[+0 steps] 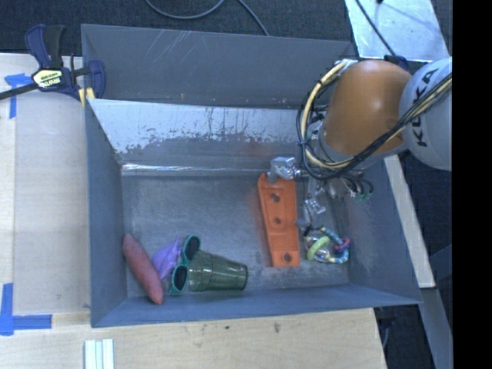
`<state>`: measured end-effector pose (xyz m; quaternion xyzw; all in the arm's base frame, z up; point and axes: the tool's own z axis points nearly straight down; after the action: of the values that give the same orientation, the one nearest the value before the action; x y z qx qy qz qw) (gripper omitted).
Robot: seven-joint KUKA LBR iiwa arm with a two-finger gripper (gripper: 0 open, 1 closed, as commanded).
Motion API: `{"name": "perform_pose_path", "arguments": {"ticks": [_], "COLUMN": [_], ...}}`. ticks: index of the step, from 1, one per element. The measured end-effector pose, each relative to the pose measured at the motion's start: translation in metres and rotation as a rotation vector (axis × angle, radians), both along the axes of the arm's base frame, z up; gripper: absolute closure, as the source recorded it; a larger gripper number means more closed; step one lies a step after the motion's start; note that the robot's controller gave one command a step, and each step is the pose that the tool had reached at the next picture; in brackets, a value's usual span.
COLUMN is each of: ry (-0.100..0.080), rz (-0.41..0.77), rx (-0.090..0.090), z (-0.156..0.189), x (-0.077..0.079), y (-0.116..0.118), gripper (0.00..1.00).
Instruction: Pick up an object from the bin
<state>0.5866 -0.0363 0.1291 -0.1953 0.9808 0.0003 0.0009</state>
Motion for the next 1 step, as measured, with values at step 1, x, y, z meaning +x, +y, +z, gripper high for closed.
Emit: {"name": "perform_pose_path", "arguments": {"ticks": [1], "ry": [0.000], "rz": [0.000], "rx": [0.000], "z": [0.0000], "x": [0.0000], "y": [0.0000], "gripper": [0.00]}}
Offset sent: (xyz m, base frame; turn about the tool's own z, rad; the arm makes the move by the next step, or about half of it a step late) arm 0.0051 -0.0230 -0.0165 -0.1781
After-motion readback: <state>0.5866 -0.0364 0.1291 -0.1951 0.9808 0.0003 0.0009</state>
